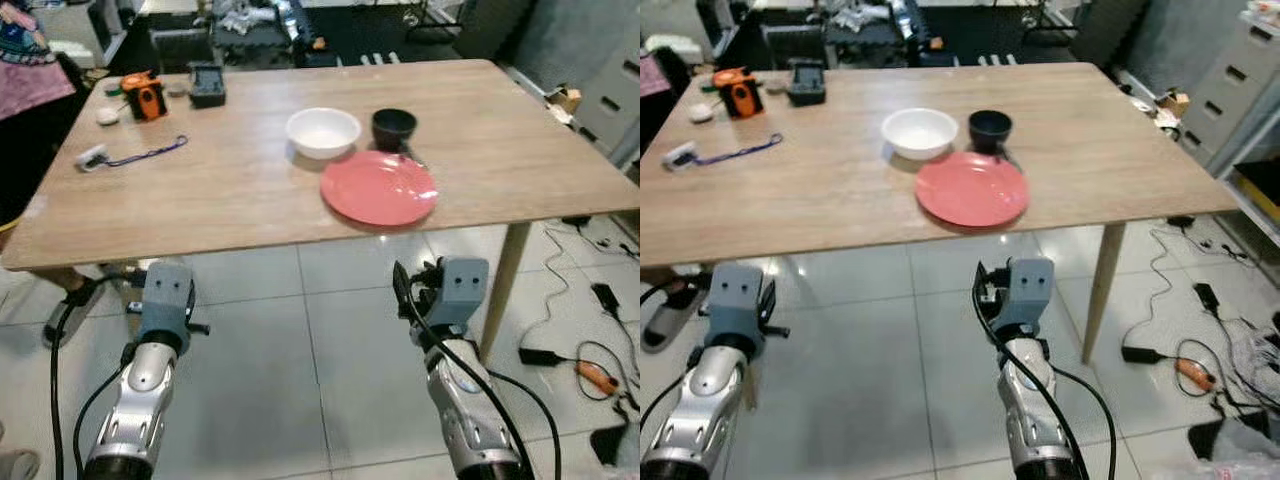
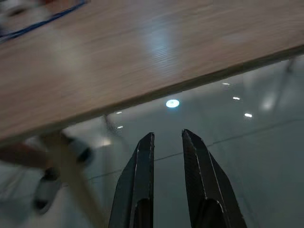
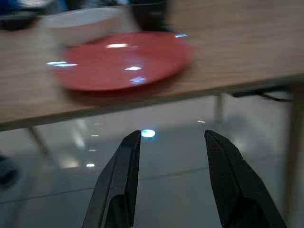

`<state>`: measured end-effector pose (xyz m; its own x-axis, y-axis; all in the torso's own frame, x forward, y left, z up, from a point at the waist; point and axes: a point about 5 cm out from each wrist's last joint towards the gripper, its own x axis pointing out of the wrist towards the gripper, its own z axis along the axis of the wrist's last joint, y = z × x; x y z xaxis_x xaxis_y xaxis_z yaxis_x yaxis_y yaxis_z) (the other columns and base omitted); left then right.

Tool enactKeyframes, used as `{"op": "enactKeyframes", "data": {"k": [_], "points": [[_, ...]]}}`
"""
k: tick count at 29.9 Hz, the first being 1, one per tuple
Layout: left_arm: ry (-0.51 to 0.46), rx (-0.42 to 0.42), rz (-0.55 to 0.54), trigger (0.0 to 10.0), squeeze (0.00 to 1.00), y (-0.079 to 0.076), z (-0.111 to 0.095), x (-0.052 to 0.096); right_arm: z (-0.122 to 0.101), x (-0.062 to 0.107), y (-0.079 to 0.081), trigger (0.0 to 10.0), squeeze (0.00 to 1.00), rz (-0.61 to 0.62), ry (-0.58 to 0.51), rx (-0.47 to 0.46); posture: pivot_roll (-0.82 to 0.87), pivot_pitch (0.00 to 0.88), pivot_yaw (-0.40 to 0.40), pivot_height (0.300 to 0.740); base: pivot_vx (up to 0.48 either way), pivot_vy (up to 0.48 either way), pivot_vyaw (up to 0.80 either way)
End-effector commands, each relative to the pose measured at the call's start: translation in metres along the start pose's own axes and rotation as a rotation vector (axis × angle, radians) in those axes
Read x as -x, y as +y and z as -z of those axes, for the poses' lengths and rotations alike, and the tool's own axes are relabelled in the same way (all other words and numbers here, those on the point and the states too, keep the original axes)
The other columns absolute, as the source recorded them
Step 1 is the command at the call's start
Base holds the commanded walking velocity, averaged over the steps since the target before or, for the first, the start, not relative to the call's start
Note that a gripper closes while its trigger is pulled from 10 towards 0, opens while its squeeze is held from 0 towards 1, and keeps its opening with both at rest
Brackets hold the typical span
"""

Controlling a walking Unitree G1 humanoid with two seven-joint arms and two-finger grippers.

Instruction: Setting the table

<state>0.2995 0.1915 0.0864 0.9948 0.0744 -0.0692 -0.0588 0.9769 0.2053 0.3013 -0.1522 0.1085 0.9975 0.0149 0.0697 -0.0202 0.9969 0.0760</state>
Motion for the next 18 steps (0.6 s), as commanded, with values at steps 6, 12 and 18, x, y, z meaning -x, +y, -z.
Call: {"op": "enactKeyframes", "data": {"k": [6,12,18], "points": [[-0.007,-0.016,-0.001,10.0,0.00,0.002,-0.002,0.002,0.001,0.000,-0.001,10.0,0.00,0.017,0.007,-0.002,0.02,0.036,0.051,0.740,0.480,0.000,-0.67],[-0.097,-0.066,0.023,10.0,0.00,-0.001,-0.022,0.000,-0.010,-0.003,0.002,10.0,0.00,0.012,-0.034,-0.016,0.02,0.039,0.049,0.740,0.480,0.000,0.00],[-0.242,-0.127,0.049,10.0,0.00,-0.002,-0.057,-0.001,-0.022,-0.007,0.006,10.0,0.00,-0.003,-0.070,-0.033,0.03,0.041,0.046,0.740,0.480,0.000,0.00]]}}
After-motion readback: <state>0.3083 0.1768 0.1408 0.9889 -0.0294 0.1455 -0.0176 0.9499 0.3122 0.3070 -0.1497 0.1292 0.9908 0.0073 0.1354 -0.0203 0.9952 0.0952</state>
